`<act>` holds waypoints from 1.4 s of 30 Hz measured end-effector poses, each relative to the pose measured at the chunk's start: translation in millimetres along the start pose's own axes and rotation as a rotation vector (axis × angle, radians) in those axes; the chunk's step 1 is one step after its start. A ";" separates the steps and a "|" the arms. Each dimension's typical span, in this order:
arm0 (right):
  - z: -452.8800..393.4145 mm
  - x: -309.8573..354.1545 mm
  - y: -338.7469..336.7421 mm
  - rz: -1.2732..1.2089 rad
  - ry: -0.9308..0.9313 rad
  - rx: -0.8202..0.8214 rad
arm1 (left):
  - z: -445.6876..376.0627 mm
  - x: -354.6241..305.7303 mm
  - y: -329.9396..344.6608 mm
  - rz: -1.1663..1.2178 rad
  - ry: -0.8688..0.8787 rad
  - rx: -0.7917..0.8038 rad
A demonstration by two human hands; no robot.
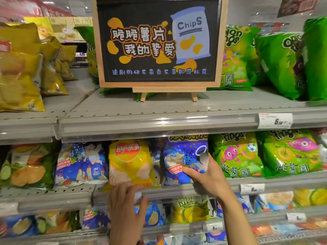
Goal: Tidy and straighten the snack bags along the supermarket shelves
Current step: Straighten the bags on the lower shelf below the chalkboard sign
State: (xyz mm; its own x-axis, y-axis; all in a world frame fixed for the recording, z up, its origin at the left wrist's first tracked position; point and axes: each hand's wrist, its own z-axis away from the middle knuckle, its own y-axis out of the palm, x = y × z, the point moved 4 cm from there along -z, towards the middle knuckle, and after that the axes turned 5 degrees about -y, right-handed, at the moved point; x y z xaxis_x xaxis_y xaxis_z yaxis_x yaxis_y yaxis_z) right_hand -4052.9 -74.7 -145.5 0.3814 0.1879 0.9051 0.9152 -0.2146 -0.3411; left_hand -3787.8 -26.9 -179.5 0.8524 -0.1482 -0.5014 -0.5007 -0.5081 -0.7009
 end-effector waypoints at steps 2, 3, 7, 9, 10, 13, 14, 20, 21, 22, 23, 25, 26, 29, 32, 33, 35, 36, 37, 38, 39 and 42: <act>-3.3 -2.6 -1.5 0.023 0.036 0.009 | 1.1 -1.6 -0.3 -0.003 -0.002 0.003; -6.8 -3.2 -0.4 0.031 0.064 0.017 | 1.5 -2.3 -0.3 0.000 -0.004 0.001; -19.9 -2.9 3.9 0.030 0.149 0.106 | 1.9 -3.1 0.0 0.007 -0.002 0.000; -20.2 -5.0 3.0 0.023 0.150 0.126 | 1.8 -3.1 0.4 0.001 -0.004 0.000; -19.2 -6.5 1.4 0.024 0.156 0.130 | 1.7 -3.4 0.7 0.001 -0.004 -0.003; -18.5 -8.4 -1.4 0.030 0.168 0.151 | 1.3 -4.9 1.0 0.008 -0.014 -0.016; -19.0 -7.8 -1.2 0.026 0.174 0.155 | 1.5 -5.3 1.1 0.008 -0.011 -0.024; -17.8 -4.8 6.7 0.051 0.227 0.100 | 3.0 -8.0 2.3 0.018 -0.008 -0.063; -18.5 -3.9 7.5 0.061 0.236 0.105 | 3.3 -8.6 2.2 0.021 -0.014 -0.065; -19.3 -3.3 8.3 0.049 0.248 0.112 | 3.8 -8.9 2.2 0.020 -0.018 -0.066; -20.6 -2.9 9.1 0.019 0.262 0.118 | 4.2 -9.6 2.0 0.019 -0.025 -0.062; -22.0 -2.5 9.7 -0.005 0.280 0.124 | 5.8 -10.3 2.3 0.015 -0.033 -0.043; -22.4 -2.9 9.7 0.013 0.283 0.119 | 6.8 -10.2 2.3 0.018 -0.034 -0.034; -22.0 -4.9 9.0 0.084 0.298 0.089 | 9.1 -11.0 0.5 0.050 -0.031 -0.007; -18.2 -0.8 7.8 0.103 0.276 0.042 | 9.5 -9.0 -0.8 0.063 -0.016 0.015; -15.6 1.6 7.4 0.094 0.255 0.019 | 9.2 -8.6 -2.3 0.071 -0.020 0.023; -9.3 5.1 6.5 0.100 0.187 -0.045 | 8.3 -7.0 -6.1 0.098 -0.020 0.030; -5.5 6.2 6.9 0.116 0.149 -0.086 | 7.2 -5.7 -8.6 0.123 -0.008 0.028; -1.7 6.5 7.7 0.130 0.114 -0.131 | 6.2 -4.8 -12.4 0.156 0.005 0.028; 2.3 6.4 9.8 0.140 0.077 -0.181 | 4.7 -2.1 -15.3 0.195 0.022 0.020; 6.5 6.9 13.0 0.156 0.036 -0.237 | 3.2 2.0 -19.2 0.242 0.012 0.017; 25.6 15.9 24.7 0.319 -0.090 -0.495 | -2.4 23.4 -32.5 0.335 -0.041 0.044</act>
State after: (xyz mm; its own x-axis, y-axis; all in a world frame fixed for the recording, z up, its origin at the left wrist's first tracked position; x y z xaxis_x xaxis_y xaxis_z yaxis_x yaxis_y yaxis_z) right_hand -4020.9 -52.5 -146.0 0.6570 0.1160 0.7449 0.5920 -0.6911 -0.4146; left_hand -3751.3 -15.9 -167.3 0.6332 -0.2664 -0.7267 -0.7587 -0.3997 -0.5144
